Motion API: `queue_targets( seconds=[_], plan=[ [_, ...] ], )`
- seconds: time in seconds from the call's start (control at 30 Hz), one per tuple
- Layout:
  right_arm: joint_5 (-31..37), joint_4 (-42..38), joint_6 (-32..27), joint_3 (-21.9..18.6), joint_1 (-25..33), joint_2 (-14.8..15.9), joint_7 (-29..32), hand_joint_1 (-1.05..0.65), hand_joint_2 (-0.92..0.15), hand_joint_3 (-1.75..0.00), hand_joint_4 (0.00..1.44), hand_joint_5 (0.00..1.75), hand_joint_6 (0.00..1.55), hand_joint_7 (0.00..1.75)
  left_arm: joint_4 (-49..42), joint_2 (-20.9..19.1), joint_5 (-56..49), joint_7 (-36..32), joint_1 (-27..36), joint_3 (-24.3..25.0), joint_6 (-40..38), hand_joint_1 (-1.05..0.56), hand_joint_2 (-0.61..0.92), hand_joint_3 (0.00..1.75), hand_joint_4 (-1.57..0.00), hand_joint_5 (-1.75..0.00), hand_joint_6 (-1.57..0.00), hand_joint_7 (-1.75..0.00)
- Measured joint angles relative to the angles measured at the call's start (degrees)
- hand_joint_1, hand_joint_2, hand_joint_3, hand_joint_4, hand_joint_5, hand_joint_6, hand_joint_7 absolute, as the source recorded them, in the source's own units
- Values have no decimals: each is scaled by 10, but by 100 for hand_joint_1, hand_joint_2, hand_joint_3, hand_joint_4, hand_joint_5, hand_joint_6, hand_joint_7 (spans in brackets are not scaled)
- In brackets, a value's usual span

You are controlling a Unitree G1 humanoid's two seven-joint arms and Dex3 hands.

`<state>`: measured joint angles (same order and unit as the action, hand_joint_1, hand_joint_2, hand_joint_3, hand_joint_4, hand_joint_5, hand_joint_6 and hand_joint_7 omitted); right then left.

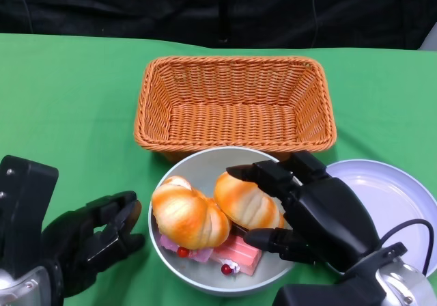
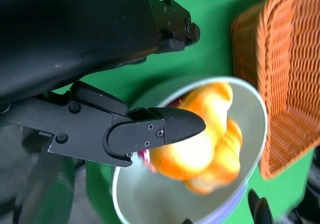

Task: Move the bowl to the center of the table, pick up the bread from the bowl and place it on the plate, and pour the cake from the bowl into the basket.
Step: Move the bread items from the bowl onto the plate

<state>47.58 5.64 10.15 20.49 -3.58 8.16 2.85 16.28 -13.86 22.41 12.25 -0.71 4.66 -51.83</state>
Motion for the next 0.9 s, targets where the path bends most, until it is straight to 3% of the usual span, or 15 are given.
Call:
queue_targets(
  seconds=[0.2, 0.5, 0.67, 0.7, 0.8, 0.87, 0.9],
  plan=[
    [15, -57, 0, 19, -30, 0, 26, -54, -92, -10, 0, 101, 20, 44, 14, 1, -30, -18, 0, 2, 22, -61, 92, 53, 0, -104, -27, -5],
    [35, -122, -23, 54, -64, -5, 46, -53, -92, -12, 3, 102, 22, 44, 16, 7, -73, -30, 3, -8, 70, -61, 92, 54, 0, -109, -30, -6],
    [40, -178, -14, 70, -91, -13, 107, -29, -92, -11, 37, 108, 51, 50, 16, 28, -82, -33, 17, -7, 96, -61, 92, 52, 0, -103, -30, -5],
    [41, -189, -7, 72, -97, -13, 121, -24, -90, -14, 54, 122, 67, 56, 16, 31, -84, -35, 18, -7, 99, -62, 92, 52, 0, -101, -29, -5],
    [37, -225, 26, 75, -117, -13, 176, -23, -80, -26, 82, 136, 93, 65, 16, 36, -89, -37, 19, -6, 111, -62, 92, 51, 0, -100, -29, -5],
    [36, -243, 46, 77, -124, -13, 205, -23, -59, -71, 93, 157, 97, 98, 16, 39, -89, -37, 21, -6, 115, -62, 92, 51, 0, -100, -30, -5],
    [36, -250, 53, 78, -127, -13, 219, -23, -53, -84, 94, 161, 96, 106, 16, 40, -89, -37, 22, -5, 117, -62, 92, 51, 0, -100, -30, -5]
  ],
)
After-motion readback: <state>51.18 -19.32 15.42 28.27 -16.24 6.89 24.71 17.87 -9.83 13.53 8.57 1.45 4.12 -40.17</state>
